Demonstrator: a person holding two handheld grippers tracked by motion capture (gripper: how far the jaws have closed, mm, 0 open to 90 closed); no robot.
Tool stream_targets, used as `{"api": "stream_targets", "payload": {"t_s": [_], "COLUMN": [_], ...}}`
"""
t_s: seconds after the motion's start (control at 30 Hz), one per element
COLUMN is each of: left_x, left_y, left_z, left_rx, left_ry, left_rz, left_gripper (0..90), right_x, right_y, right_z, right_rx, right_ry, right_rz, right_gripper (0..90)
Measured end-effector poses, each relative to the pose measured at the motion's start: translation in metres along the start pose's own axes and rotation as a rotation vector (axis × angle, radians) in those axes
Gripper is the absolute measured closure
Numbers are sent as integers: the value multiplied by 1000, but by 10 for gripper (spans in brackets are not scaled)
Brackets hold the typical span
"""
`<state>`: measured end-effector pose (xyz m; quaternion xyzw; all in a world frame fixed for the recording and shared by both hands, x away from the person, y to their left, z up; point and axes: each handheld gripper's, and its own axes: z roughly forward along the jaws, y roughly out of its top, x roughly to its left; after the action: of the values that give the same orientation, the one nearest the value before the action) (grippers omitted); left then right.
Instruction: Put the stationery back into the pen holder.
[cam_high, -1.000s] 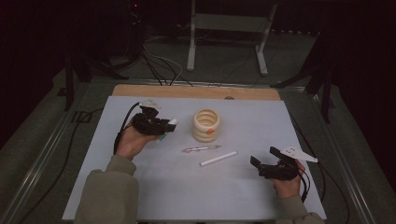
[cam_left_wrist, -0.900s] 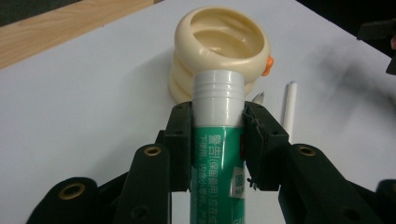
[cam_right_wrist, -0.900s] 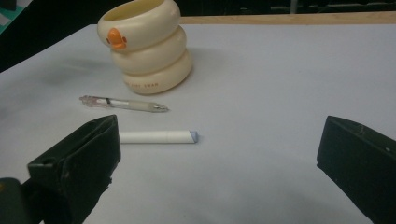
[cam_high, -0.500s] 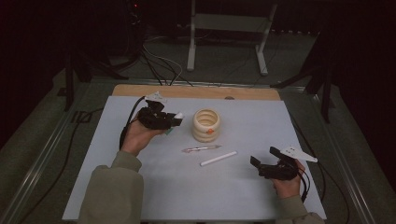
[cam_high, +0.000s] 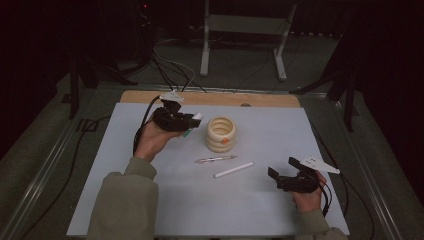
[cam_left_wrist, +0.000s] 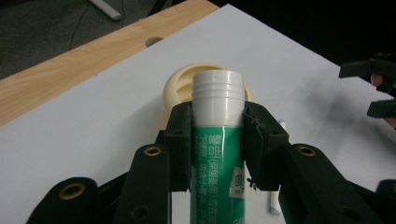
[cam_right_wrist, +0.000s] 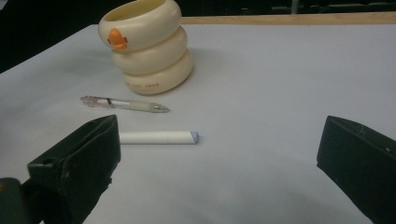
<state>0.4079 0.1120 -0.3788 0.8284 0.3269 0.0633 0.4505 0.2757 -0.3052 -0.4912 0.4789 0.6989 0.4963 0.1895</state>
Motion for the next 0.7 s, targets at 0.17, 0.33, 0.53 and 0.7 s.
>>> {"api": "stream_targets", "payload": {"t_s": [0.17, 0.33, 0.53, 0.7], "left_x": [0, -1, -1, 3], "left_y": [6, 11, 17, 19], "left_z": [3, 6, 10, 14], "left_rx": [-15, -17, -24, -28], "left_ry": [-1, 0, -2, -4], "left_rz": [-2, 2, 9, 2], "left_gripper": [661, 661, 661, 661], "right_x": [0, 0, 0, 0], "right_y": [0, 0, 0, 0], "right_z": [0, 0, 0, 0], "right_rx": [0, 1, -1, -1], "right_ry": [1, 1, 2, 2], "right_rz": [-1, -1, -1, -2], "right_gripper": [0, 0, 0, 0]}}
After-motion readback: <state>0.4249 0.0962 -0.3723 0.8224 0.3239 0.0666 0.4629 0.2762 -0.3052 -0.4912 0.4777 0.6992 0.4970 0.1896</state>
